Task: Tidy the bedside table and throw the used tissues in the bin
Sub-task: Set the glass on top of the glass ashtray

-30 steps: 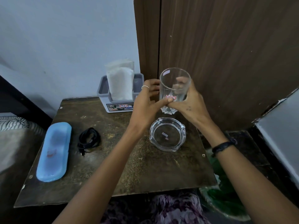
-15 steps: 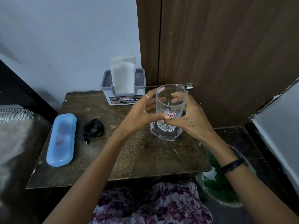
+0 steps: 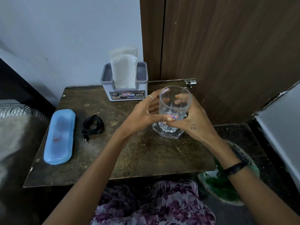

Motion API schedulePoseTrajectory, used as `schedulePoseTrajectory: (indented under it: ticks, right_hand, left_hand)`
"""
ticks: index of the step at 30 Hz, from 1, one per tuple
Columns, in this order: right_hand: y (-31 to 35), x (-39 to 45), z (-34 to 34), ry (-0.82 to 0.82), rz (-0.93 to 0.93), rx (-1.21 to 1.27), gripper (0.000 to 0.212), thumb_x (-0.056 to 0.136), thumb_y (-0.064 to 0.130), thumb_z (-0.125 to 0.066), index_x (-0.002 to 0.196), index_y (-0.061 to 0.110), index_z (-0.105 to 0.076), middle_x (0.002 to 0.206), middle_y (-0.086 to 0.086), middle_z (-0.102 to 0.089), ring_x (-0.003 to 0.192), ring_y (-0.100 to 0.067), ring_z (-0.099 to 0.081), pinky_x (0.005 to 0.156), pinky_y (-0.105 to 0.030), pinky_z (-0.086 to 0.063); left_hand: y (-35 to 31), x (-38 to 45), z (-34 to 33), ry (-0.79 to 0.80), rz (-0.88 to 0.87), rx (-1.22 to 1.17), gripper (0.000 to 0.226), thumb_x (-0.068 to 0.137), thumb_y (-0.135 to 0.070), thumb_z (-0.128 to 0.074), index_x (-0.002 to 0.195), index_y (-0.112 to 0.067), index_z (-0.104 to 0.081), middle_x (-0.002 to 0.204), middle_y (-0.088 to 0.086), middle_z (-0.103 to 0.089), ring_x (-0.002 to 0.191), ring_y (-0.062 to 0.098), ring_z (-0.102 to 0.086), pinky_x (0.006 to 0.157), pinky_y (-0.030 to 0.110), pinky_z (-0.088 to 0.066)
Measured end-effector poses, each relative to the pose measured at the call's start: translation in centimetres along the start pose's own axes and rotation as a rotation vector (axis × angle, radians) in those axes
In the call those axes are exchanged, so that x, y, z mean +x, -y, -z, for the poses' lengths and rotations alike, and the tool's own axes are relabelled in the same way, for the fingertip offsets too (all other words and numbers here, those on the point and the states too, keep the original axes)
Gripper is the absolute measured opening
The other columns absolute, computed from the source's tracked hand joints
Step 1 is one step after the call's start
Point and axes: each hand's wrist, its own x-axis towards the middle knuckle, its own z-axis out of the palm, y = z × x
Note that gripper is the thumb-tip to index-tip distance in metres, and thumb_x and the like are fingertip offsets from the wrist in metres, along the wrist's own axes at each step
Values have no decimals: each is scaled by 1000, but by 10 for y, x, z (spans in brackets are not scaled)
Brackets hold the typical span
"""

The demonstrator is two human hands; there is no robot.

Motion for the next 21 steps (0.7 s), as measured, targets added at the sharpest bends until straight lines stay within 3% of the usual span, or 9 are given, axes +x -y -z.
schedulePoseTrajectory:
  ticks: [5, 9, 12, 13, 15, 18, 21]
  right_hand:
    - [4, -2, 1, 28, -5, -47, 73, 60, 44, -82, 113, 38, -33, 117, 11, -47, 107, -8, -50, 84, -25, -40]
    - [3, -3, 2, 88, -30, -40, 93, 61, 40, -83, 135, 30, -29, 128, 7, -44, 117, -7, -45, 90, -21, -38]
    - [-1, -15, 5, 68, -66, -17, 100, 62, 30, -85, 142, 27, -24, 139, 5, -39, 122, -2, -35, 98, -21, -30]
    - [-3, -21, 5, 22, -81, 6, 99, 62, 29, -85, 141, 26, -26, 141, 4, -38, 123, -2, -35, 101, -23, -30]
    - [-8, -34, 2, -103, -122, 70, 93, 62, 28, -85, 139, 22, -32, 138, 0, -40, 122, -6, -40, 103, -25, -35]
    - [-13, -51, -16, -222, -194, 208, 77, 64, 28, -84, 127, 22, -40, 128, -4, -46, 110, -12, -51, 87, -15, -41]
    - [-19, -60, -36, -276, -207, 276, 65, 64, 26, -84, 115, 27, -43, 124, -4, -47, 109, -12, -53, 92, -21, -45]
  left_hand:
    - [0, -2, -1, 20, 9, -48, 78, 64, -9, -74, 132, -25, -38, 124, -4, -57, 120, 9, -54, 104, 27, -43]
    - [12, -8, 1, 31, 26, -5, 80, 64, -18, -78, 133, -29, -40, 139, -4, -48, 125, -1, -47, 103, 16, -38]
    - [30, -19, -3, -74, 51, 75, 73, 62, -34, -81, 127, -41, -48, 141, -3, -48, 130, 8, -45, 109, 36, -38]
    - [37, -23, -5, -124, 43, 97, 69, 64, -35, -78, 125, -46, -49, 143, 0, -46, 132, 14, -43, 110, 43, -37]
    - [45, -30, -13, -230, 30, 128, 59, 70, -26, -77, 115, -55, -51, 140, 3, -49, 130, 15, -46, 109, 45, -38]
    - [49, -38, -24, -338, 25, 120, 48, 77, -13, -73, 105, -47, -54, 124, -4, -60, 118, 10, -55, 107, 37, -41]
    - [48, -44, -32, -397, 21, 123, 45, 77, -12, -73, 104, -43, -55, 114, -13, -61, 112, 4, -57, 103, 25, -42]
